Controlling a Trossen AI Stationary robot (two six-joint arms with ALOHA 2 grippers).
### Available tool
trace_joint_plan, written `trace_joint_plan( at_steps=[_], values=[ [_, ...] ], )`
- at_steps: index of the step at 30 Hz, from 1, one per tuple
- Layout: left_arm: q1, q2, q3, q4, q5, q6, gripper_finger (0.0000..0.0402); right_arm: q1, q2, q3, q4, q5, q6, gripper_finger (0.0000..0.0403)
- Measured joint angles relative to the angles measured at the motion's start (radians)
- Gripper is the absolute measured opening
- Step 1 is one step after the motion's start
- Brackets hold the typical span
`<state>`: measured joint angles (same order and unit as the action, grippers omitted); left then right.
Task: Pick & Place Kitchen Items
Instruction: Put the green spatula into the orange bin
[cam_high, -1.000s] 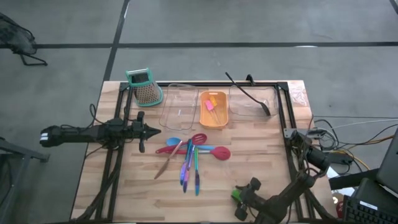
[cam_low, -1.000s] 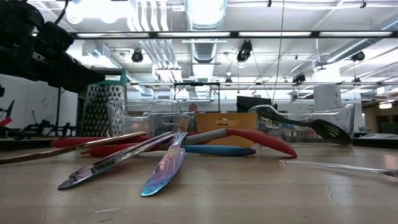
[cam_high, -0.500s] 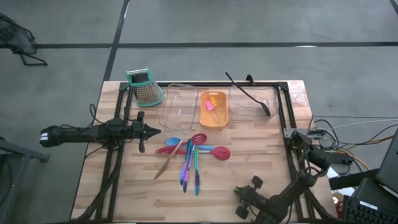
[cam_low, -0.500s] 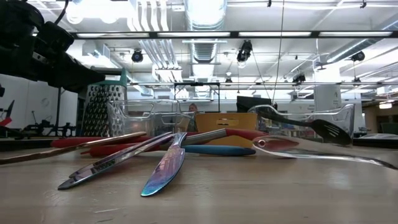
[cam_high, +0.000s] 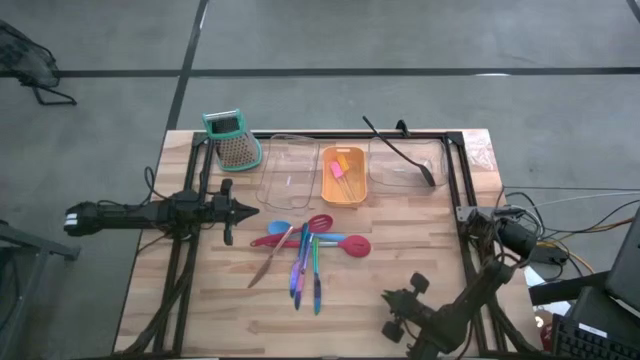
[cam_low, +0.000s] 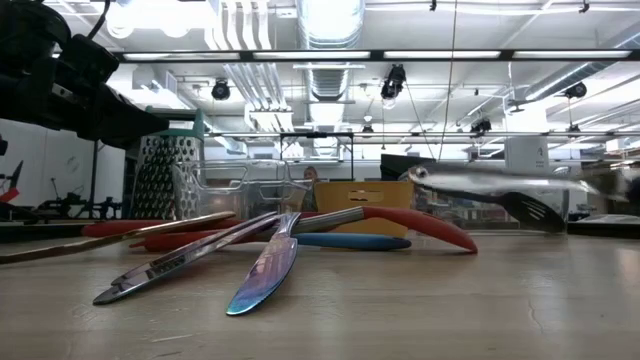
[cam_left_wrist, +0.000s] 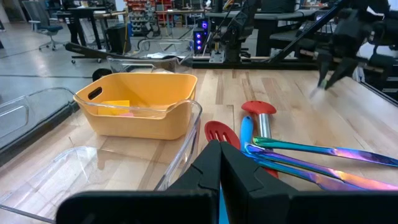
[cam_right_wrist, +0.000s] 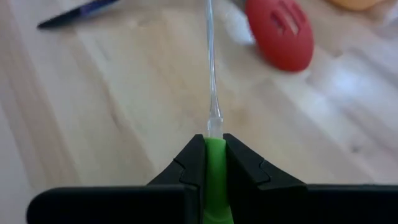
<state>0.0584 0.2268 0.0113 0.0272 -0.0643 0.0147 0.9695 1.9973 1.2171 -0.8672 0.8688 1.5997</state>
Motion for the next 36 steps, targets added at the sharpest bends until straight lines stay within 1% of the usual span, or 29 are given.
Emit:
trace_joint_plan(
  at_steps=[5, 10, 17, 24, 28, 30, 34, 36],
  values=[
    [0.000, 0.000, 0.000, 0.000, 0.000, 0.000, 0.0005, -0.043, -0.054, 0.000, -0.009, 0.030, -0.076, 0.0031],
    [0.000, 0.000, 0.000, 0.000, 0.000, 0.000, 0.0005, -0.131, -0.111, 0.000, -0.047, 0.055, -0.123, 0.0032],
    [0.000, 0.000, 0.000, 0.000, 0.000, 0.000, 0.0005, -0.306, -0.182, 0.000, -0.087, 0.042, -0.192, 0.0032],
    [0.000, 0.000, 0.000, 0.000, 0.000, 0.000, 0.0005, -0.528, -0.271, 0.001, -0.075, 0.039, -0.312, 0.0033],
    [0.000, 0.000, 0.000, 0.000, 0.000, 0.000, 0.0005, -0.659, -0.289, 0.001, -0.004, 0.013, -0.405, 0.0033],
    [0.000, 0.000, 0.000, -0.001, 0.000, 0.000, 0.0005, -0.724, -0.292, 0.001, 0.058, -0.019, -0.485, 0.0034],
    [0.000, 0.000, 0.000, -0.001, 0.000, 0.000, 0.0005, -0.845, -0.285, 0.002, 0.214, -0.114, -0.660, 0.0034],
    [0.000, 0.000, 0.000, -0.001, 0.000, 0.000, 0.0005, -0.892, -0.281, 0.002, 0.266, -0.133, -0.714, 0.0034]
  ],
)
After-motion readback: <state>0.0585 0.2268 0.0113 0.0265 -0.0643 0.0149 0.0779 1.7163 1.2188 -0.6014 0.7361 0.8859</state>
